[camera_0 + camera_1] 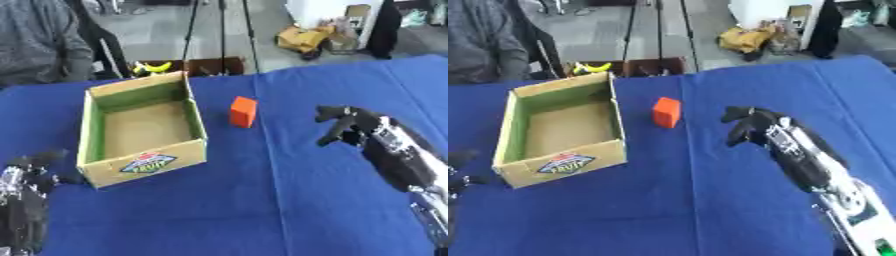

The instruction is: Pick up objects on the table and place them in the box.

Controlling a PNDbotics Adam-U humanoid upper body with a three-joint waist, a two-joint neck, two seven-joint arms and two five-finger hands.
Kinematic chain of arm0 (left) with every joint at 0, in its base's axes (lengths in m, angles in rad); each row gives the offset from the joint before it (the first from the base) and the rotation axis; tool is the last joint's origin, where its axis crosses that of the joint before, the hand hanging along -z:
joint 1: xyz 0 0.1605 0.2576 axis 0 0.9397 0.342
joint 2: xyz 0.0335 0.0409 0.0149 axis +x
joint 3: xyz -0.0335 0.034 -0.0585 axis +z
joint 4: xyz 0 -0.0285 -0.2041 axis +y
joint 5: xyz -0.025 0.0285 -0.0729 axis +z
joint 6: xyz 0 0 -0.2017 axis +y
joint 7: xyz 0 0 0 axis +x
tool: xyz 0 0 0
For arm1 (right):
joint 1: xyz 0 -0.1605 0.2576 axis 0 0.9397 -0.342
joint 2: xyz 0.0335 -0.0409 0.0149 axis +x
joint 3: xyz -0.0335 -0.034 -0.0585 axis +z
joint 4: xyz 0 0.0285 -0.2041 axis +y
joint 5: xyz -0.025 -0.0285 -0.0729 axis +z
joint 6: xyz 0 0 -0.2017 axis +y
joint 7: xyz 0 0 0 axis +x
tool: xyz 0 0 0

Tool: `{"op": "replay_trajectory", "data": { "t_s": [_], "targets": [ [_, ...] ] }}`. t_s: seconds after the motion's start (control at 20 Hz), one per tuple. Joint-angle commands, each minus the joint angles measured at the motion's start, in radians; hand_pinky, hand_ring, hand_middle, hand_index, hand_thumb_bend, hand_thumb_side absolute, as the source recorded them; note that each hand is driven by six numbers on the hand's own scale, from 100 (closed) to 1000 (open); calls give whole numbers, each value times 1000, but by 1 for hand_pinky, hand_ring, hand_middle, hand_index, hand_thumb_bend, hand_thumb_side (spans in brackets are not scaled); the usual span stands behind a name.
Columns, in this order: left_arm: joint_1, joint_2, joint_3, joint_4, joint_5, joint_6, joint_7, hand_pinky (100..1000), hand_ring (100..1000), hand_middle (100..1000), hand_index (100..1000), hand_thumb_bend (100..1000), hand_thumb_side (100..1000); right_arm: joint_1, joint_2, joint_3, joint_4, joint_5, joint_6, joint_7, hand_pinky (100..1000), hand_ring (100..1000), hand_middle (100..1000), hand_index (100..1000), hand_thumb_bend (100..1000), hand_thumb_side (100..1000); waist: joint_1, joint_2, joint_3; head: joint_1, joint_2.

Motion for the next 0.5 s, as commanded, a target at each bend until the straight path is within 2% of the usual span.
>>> {"op": "replay_trajectory", "data": {
  "t_s": [0.05,0.15,0.2,0.5],
  "targets": [
    [-4,23,-2,-23,-5,-1,-3,521,808,643,601,100,992,-23,-88,-10,-21,-4,-23,-3,666,985,749,664,100,774,-6,-15,5,-11,-3],
    [-2,25,-6,-23,-5,0,-7,521,808,643,601,100,993,-44,-132,-15,-21,-10,-19,-4,668,989,755,680,100,771,-8,-17,13,-19,-2],
    [-1,26,-8,-22,-5,0,-9,521,808,643,601,100,994,-58,-153,-13,-16,-14,-12,0,672,999,762,697,100,807,-9,-17,18,-23,-2],
    [-7,29,-22,-21,0,2,-22,520,808,643,601,100,994,-179,-284,6,94,-23,46,66,684,1000,786,757,100,841,-10,-10,68,-59,-12]
  ]
}}
